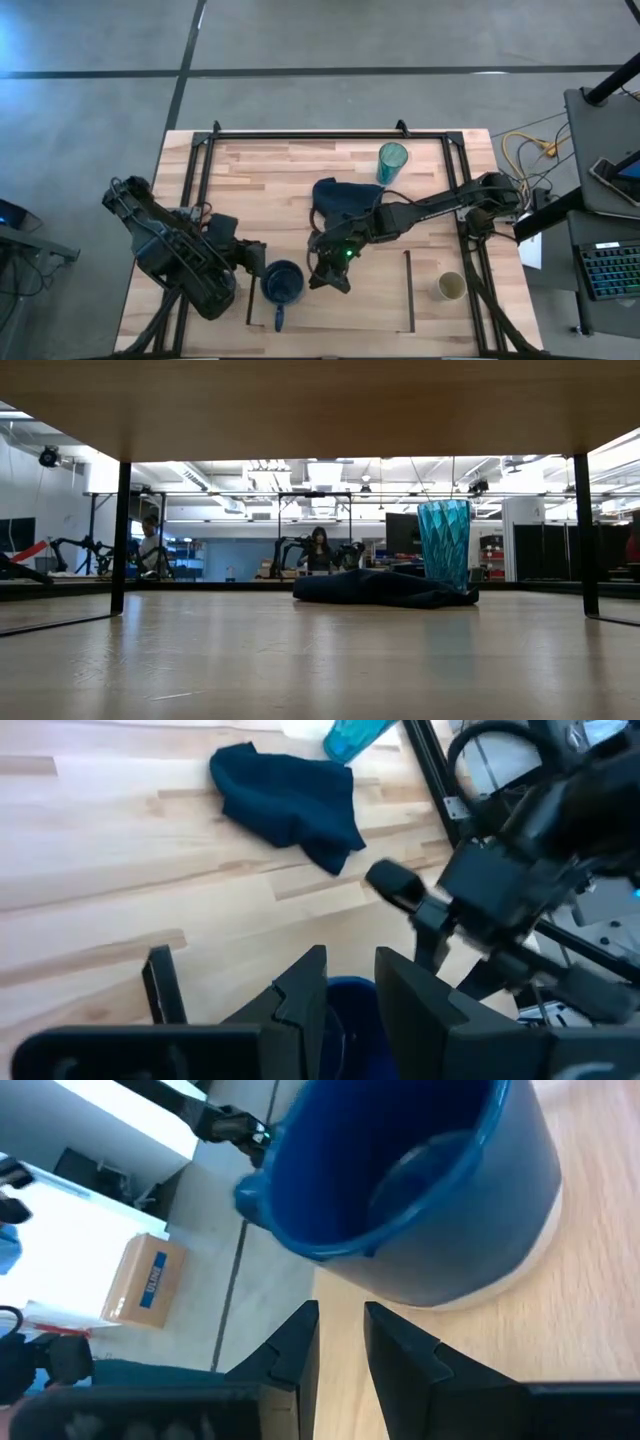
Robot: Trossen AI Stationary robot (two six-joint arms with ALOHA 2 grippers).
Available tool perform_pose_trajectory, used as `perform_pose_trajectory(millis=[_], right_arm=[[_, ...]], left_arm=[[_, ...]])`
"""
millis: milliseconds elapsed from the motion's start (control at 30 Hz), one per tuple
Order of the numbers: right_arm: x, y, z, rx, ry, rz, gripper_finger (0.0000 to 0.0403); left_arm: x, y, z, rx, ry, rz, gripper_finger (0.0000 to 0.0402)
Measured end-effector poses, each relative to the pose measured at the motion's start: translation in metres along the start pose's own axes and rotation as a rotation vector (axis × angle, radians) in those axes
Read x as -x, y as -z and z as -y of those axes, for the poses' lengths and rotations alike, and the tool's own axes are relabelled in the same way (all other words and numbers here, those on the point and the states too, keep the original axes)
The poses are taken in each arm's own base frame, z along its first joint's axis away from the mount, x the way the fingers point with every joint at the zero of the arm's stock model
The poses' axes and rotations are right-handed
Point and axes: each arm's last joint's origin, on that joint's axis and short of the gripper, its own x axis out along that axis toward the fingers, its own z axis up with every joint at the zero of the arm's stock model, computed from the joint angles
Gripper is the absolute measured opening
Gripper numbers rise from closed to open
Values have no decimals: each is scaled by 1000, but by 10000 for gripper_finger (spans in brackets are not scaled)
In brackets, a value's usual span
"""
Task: Stack small to large cups/mugs on shelf
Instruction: Put the dark blue mug on the shelf, then put the light blue mug on the shelf
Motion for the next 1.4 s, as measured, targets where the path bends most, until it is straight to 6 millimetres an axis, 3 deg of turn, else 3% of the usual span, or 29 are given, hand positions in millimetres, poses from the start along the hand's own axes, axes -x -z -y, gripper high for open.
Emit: perform_pose_trajectory(millis=[367,933,1133,1400], right_arm=[[-14,0,9,-36,7,20,77],[-12,-3,6,-49,-1,25,77],[7,-4,-2,5,24,14,77],[55,-10,-11,91,181,57,77]], left_arm=[[2,-4,-2,-47,9,4,74],[2,-3,-1,-53,8,4,74],[2,-3,-1,-67,12,16,74],[1,-3,-1,-135,19,42,74]])
